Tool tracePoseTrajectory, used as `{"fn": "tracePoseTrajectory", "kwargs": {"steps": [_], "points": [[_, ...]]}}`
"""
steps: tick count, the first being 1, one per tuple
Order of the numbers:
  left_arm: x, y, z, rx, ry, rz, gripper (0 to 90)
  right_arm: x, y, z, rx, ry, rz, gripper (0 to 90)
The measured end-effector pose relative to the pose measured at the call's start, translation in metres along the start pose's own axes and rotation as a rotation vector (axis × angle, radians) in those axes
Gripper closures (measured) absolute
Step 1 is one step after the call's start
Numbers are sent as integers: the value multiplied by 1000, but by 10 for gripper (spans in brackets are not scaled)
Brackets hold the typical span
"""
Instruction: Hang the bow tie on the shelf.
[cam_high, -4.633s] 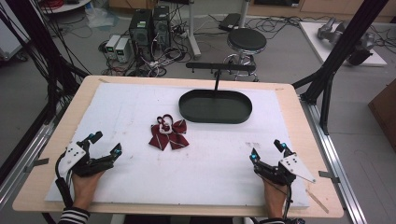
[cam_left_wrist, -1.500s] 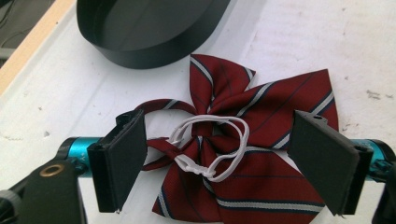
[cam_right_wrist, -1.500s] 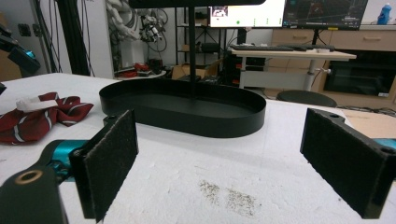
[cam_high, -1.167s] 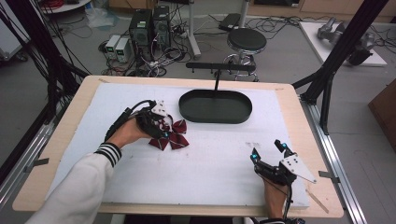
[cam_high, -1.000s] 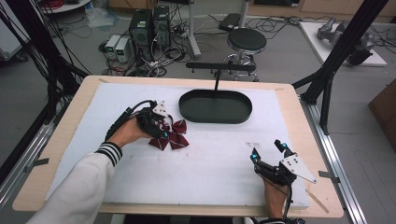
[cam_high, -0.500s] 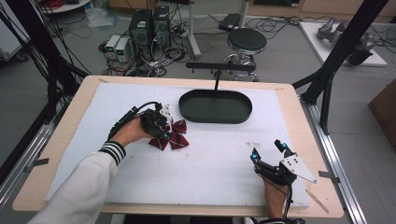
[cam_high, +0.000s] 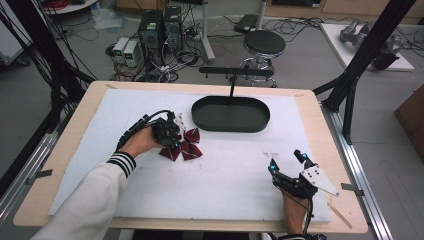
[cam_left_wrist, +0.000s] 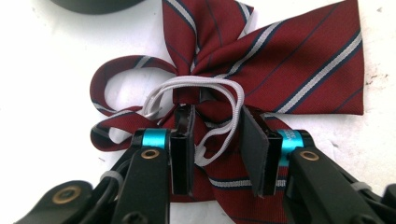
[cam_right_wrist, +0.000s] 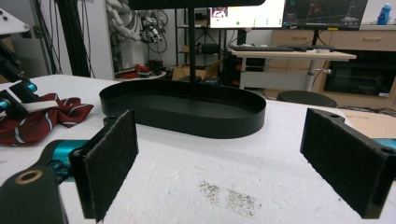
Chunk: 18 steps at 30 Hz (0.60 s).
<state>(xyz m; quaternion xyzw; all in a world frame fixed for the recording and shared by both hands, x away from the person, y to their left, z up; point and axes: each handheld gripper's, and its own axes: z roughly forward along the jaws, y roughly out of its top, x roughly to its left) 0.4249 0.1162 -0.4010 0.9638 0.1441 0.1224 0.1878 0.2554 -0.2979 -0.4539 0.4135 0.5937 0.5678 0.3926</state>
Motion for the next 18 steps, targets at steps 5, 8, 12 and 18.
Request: {"fn": "tracePoseTrajectory", "kwargs": {"steps": [5,8,12,18], "points": [[-1,1,1,17,-2,-12,754,0,0,0,0,0,1,103],[-1,1,0,19,1,-21,831,0,0,0,0,0,1,103],[0,0,-3,1,2,-38,861,0,0,0,-1,1,3,103],[3,-1,-11,-55,14,-71,868,0,0,0,-2,2,1,103]]}}
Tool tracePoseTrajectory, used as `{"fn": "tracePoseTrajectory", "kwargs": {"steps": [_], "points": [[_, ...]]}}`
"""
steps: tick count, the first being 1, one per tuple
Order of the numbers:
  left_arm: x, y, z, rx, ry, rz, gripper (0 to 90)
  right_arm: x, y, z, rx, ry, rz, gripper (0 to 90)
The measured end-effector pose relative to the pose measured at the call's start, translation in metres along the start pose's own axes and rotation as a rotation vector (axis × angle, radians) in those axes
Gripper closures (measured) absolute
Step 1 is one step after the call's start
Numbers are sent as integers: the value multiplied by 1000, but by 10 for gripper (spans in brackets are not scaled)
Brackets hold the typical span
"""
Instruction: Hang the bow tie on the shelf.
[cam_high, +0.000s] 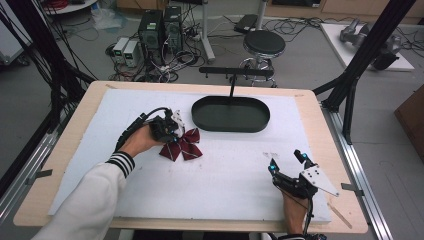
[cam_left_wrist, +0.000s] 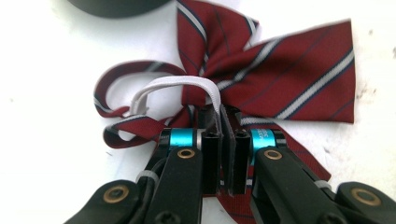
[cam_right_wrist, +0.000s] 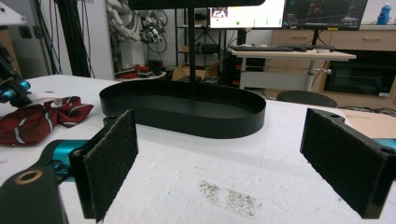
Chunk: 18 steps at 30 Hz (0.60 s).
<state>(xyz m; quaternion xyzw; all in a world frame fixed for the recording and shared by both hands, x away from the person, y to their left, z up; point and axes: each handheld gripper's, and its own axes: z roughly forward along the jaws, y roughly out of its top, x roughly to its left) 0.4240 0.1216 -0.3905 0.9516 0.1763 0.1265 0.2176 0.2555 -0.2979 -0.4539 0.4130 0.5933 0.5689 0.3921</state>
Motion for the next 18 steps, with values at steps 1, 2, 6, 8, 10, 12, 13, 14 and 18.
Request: {"fn": "tracePoseTrajectory", "kwargs": {"steps": [1,2,6,8,10,12,13,14,18], "points": [[1,0,-2,-16,1,-10,868,0,0,0,0,0,0,103],[2,0,-4,-29,-2,-19,868,0,0,0,1,0,1,103],[5,-1,-12,-106,7,-54,869,0,0,0,2,-1,2,103],[7,-1,-16,-153,8,-72,870,0,0,0,0,0,0,103],[9,-1,-22,-201,18,-87,870,0,0,0,0,0,-1,103],[12,-2,-27,-255,33,-102,871,0,0,0,0,0,0,103],[14,-1,-34,-301,52,-107,871,0,0,0,0,1,0,103],[14,-1,-34,-301,52,-107,871,0,0,0,0,0,-1,103],[18,2,-48,-394,81,-123,872,0,0,0,1,-1,1,103]]}}
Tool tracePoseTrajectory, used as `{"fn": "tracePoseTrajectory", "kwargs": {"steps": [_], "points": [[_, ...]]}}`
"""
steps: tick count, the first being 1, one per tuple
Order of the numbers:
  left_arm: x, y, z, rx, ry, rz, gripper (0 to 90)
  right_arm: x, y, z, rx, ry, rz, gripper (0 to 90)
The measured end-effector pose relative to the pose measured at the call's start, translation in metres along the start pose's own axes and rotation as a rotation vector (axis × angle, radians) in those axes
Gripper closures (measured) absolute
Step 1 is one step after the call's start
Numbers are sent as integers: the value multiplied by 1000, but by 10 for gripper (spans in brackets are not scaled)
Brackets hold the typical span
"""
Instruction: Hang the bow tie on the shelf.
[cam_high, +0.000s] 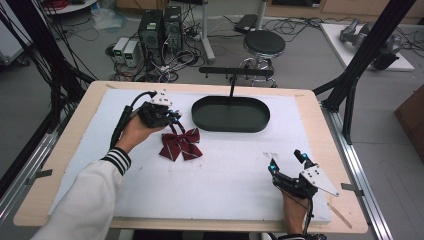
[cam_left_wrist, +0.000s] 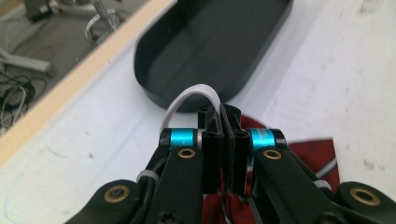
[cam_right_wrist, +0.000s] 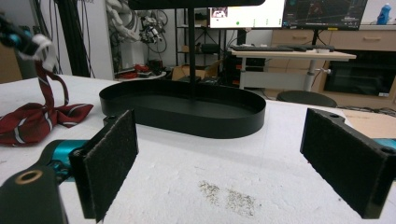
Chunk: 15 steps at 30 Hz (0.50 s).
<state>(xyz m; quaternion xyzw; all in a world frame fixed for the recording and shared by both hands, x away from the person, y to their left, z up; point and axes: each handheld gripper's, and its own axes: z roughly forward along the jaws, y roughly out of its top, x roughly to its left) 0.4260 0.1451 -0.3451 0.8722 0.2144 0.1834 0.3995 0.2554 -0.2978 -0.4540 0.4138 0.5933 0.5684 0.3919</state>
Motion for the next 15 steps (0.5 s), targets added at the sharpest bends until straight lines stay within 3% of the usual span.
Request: {"fn": "tracePoseTrajectory", "kwargs": {"steps": [7,15], "points": [[4,14,-16,-117,11,13,871,0,0,0,1,0,-3,103],[6,29,-27,-180,19,39,871,0,0,0,0,1,-4,103]]}}
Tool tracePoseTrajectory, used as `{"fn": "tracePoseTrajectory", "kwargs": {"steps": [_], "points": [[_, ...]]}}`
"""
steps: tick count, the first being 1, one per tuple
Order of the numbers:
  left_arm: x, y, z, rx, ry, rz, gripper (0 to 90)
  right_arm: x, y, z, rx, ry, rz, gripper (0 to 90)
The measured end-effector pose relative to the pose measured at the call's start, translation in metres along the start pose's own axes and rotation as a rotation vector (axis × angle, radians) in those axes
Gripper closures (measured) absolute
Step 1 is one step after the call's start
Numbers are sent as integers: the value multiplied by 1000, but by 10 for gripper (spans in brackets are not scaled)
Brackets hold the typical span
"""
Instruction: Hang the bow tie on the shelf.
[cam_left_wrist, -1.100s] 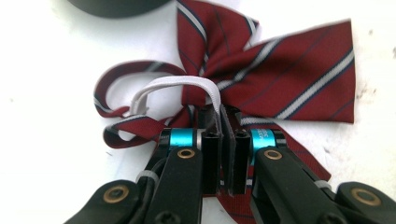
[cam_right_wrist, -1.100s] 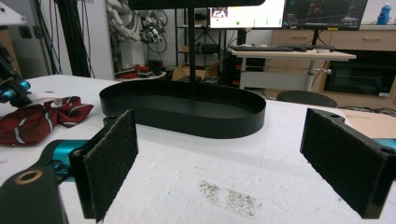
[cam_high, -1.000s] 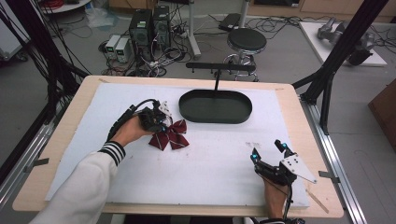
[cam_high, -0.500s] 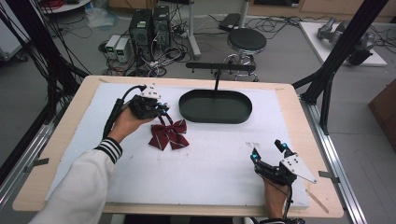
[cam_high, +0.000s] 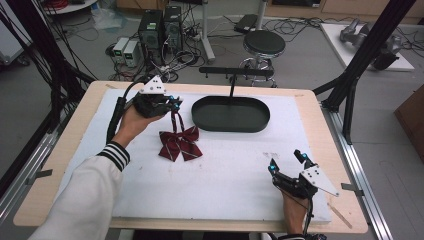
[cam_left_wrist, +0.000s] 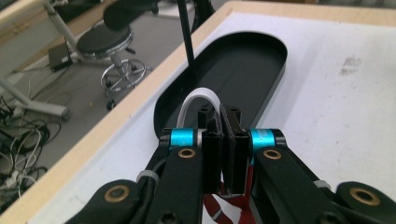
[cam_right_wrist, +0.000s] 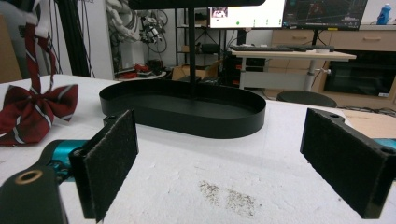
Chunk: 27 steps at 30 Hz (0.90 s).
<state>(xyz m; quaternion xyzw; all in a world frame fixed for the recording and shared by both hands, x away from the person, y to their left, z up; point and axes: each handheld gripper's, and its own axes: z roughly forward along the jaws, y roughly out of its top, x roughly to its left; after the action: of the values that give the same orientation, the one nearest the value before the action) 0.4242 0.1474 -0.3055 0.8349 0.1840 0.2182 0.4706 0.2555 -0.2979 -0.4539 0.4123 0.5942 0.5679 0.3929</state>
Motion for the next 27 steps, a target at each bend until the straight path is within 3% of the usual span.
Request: {"fn": "tracePoseTrajectory", "kwargs": {"steps": [15,27], "points": [[-1,40,-6,-89,6,43,872,0,0,0,0,0,2,103],[2,59,2,-129,0,35,872,0,0,0,1,0,9,103]]}}
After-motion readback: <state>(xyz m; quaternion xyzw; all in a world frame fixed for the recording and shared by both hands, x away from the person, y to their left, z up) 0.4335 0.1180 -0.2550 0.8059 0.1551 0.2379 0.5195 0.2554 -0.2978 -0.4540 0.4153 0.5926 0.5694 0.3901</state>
